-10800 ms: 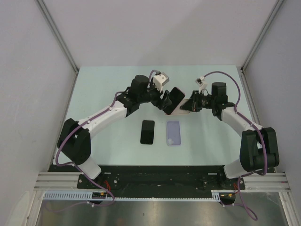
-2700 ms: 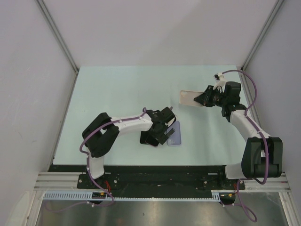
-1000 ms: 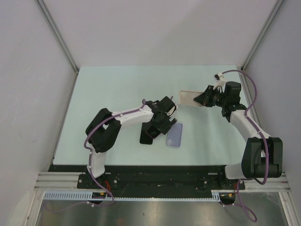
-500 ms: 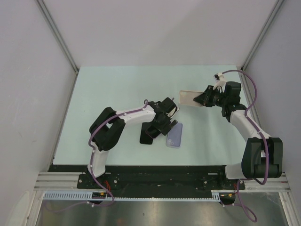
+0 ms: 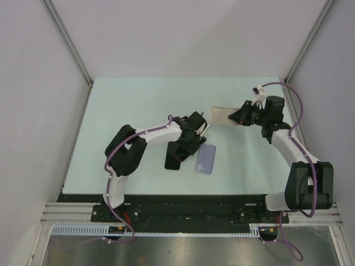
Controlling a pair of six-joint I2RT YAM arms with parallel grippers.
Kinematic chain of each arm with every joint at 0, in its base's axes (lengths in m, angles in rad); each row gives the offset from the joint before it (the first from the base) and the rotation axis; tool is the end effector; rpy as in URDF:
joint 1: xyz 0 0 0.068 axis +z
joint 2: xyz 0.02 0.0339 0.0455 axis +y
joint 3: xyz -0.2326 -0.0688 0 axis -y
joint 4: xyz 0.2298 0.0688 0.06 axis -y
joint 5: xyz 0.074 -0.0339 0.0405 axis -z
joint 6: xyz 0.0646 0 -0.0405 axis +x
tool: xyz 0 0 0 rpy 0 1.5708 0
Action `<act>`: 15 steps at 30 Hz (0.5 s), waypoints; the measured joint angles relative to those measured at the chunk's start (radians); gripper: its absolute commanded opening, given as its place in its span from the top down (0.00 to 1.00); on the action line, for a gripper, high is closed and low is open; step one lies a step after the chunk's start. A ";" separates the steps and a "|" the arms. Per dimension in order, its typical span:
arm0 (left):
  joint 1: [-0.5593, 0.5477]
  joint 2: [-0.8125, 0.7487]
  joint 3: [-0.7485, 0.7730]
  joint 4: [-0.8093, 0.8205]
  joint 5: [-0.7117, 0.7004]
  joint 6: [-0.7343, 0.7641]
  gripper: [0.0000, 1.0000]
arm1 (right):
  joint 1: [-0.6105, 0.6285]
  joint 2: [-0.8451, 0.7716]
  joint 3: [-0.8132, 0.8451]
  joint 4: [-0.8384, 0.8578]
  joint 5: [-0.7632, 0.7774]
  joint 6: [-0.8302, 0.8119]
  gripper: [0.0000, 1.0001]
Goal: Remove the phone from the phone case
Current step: Move the phone to the center of the board.
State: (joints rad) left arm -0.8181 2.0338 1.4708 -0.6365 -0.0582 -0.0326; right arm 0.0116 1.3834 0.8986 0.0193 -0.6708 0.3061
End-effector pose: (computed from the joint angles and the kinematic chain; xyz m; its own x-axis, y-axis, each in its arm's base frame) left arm 0.2765 -0.2897 0.1206 -0.6600 0.6570 -0.3644 0.6930 0.7197 0.0423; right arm 0.3188 0.0439 0.2321 -0.5981 0.2291 -0.7680 -0.4030 0.7423 0.5353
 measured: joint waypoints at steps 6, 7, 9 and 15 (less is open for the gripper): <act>0.006 0.000 0.003 -0.001 0.010 0.005 0.70 | 0.000 0.000 0.000 0.000 0.000 0.000 1.00; 0.006 0.000 0.003 -0.001 0.012 0.005 0.70 | 0.000 0.000 0.000 0.000 0.000 0.000 1.00; 0.007 0.001 0.005 -0.002 0.013 0.005 0.71 | 0.000 0.000 0.000 0.000 0.000 0.000 1.00; 0.017 0.007 0.019 -0.010 0.010 0.001 0.76 | 0.000 0.000 0.000 0.000 0.000 0.000 1.00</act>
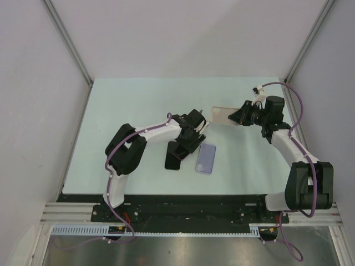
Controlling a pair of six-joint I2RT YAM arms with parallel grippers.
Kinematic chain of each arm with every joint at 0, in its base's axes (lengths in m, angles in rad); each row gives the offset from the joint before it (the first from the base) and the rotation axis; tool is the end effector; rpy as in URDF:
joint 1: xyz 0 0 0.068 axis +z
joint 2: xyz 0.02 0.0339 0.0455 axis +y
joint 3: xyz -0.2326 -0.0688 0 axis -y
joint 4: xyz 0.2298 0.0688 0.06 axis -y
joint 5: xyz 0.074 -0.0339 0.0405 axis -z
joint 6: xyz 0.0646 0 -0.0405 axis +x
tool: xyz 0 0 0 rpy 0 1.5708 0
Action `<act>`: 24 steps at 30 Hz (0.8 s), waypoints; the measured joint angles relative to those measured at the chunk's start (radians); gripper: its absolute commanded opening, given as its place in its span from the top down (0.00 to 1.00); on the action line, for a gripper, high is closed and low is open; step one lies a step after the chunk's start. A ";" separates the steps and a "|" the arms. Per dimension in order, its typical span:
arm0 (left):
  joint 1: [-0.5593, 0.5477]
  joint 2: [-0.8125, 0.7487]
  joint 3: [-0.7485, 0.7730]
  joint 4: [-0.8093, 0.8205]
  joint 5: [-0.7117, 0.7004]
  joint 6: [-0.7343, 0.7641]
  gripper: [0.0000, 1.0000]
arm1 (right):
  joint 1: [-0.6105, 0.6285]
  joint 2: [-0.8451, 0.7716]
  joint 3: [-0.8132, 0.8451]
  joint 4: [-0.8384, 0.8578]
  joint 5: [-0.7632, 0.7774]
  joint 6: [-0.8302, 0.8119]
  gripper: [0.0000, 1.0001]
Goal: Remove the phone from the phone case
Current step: Move the phone to the center of the board.
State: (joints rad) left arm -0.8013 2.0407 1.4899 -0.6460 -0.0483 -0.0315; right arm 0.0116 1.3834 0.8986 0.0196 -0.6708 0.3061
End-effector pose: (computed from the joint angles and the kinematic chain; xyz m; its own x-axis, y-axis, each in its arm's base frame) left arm 0.2827 -0.2874 0.1228 -0.6696 0.6460 -0.3666 0.6844 0.7283 0.0334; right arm 0.3188 0.0439 0.2321 -0.5979 0.2291 -0.7682 -0.4032 0.7423 0.5352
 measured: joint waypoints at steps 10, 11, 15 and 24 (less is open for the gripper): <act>0.106 0.023 0.133 -0.016 -0.009 -0.036 0.77 | 0.000 0.000 0.000 0.000 0.000 0.000 1.00; 0.119 0.033 0.159 -0.018 -0.010 -0.043 0.76 | -0.001 0.000 0.000 0.000 0.000 0.000 1.00; 0.173 0.091 0.268 -0.012 -0.015 -0.077 0.76 | -0.001 0.000 0.000 0.000 0.001 0.000 1.00; 0.277 0.254 0.447 -0.016 -0.019 -0.201 0.72 | -0.001 0.000 0.000 0.000 0.005 0.000 1.00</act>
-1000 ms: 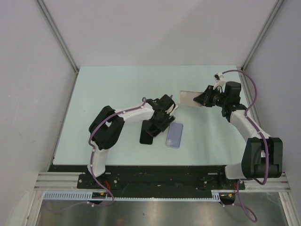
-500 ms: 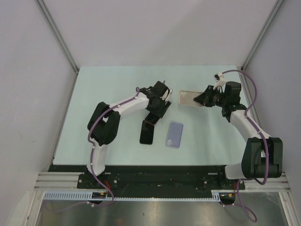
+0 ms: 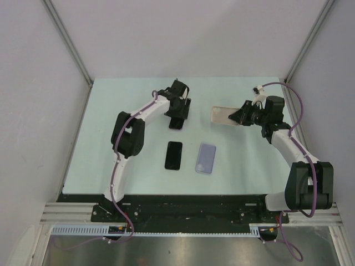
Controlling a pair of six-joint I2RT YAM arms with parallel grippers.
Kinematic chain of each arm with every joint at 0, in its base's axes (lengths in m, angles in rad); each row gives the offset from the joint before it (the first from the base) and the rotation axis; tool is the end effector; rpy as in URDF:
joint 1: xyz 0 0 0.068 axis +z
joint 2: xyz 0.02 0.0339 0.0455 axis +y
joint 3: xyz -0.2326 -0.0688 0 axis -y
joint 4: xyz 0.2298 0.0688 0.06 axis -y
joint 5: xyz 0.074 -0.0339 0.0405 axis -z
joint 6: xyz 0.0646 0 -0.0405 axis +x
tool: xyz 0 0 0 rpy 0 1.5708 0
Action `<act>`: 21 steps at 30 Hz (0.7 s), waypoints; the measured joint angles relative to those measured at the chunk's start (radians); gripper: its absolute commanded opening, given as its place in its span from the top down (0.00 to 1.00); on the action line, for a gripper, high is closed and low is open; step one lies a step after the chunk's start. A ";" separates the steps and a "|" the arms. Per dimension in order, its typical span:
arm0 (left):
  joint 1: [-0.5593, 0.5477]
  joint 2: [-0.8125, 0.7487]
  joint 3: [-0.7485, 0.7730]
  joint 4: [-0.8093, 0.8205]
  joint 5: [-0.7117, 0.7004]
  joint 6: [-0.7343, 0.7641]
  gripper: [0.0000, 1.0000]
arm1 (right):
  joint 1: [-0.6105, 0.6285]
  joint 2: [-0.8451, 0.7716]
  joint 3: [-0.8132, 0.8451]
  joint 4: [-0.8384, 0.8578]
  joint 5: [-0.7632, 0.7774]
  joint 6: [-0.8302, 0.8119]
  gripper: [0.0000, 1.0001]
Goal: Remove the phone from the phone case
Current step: Move the phone to the center of the board.
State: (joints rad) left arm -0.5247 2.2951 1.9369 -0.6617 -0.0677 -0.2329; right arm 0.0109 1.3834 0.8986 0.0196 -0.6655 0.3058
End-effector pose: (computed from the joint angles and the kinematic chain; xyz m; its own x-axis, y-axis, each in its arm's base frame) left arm 0.4201 -0.2381 0.1454 -0.8258 0.2119 -0.5226 0.2863 0.9560 -0.0647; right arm 0.3190 0.0434 0.2320 -0.5965 0.2303 -0.7689 -0.3993 0.7458 0.5332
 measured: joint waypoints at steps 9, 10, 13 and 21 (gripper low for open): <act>0.052 0.146 0.193 -0.021 -0.035 -0.092 0.75 | -0.003 0.000 0.000 0.000 0.005 0.000 1.00; 0.054 0.153 0.209 -0.022 -0.037 -0.100 0.73 | -0.006 0.000 0.000 0.000 0.004 -0.001 1.00; 0.054 0.168 0.245 -0.019 -0.051 -0.110 0.61 | -0.023 0.000 0.000 0.000 0.006 -0.001 1.00; 0.051 0.234 0.304 -0.017 -0.123 -0.116 0.59 | -0.031 0.000 0.000 0.000 0.006 0.000 1.00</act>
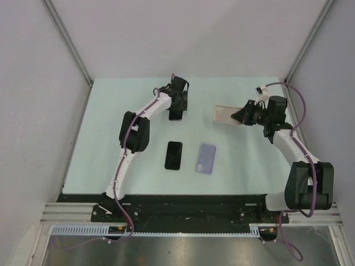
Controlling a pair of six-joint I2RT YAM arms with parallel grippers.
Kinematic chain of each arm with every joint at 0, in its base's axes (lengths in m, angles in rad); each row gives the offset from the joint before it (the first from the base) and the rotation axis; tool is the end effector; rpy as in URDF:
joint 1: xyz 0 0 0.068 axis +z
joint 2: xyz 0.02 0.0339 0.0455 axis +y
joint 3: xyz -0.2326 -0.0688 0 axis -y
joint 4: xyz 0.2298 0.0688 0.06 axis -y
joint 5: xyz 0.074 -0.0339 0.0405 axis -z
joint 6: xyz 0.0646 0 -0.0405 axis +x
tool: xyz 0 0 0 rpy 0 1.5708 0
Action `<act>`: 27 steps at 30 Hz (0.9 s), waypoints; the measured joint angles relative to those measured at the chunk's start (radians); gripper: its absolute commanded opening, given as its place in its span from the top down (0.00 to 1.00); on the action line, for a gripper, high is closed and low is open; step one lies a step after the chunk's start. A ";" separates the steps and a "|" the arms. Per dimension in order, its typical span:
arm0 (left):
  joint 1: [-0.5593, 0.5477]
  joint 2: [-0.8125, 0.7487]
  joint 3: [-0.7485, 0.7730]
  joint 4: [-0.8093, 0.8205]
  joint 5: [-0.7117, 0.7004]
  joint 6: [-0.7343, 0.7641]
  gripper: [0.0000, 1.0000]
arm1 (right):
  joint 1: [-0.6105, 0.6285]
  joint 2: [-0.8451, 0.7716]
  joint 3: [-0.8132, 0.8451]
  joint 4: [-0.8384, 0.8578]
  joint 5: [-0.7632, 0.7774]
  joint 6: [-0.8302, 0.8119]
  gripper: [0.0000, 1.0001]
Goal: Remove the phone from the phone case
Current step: Move the phone to the center of the board.
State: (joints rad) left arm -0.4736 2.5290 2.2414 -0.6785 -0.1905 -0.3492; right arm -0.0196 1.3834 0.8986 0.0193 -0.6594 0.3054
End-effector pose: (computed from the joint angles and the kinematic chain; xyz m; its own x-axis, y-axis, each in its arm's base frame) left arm 0.4735 -0.2289 0.1265 -0.8084 0.0368 -0.5875 0.0803 0.9956 -0.0481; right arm 0.3204 0.0333 0.2319 -0.5879 0.2492 -0.7696 -0.3723 0.7612 0.5310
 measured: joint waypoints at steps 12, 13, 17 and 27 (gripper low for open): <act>-0.001 0.038 0.051 0.003 -0.061 -0.010 0.26 | -0.001 0.000 -0.001 0.003 0.000 0.000 1.00; -0.001 0.038 0.052 0.003 -0.062 -0.012 0.00 | -0.001 0.000 -0.001 0.004 0.000 0.000 1.00; -0.002 0.038 0.055 0.009 -0.068 -0.027 0.00 | -0.002 0.000 -0.001 0.008 0.000 0.000 1.00; -0.009 0.039 0.075 0.017 -0.069 -0.035 0.00 | -0.002 0.000 -0.001 0.008 0.007 -0.011 1.00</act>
State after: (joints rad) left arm -0.4824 2.5675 2.3161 -0.6617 -0.2592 -0.3843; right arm -0.0216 1.3834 0.8978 0.0269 -0.6521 0.2939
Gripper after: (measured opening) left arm 0.996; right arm 0.134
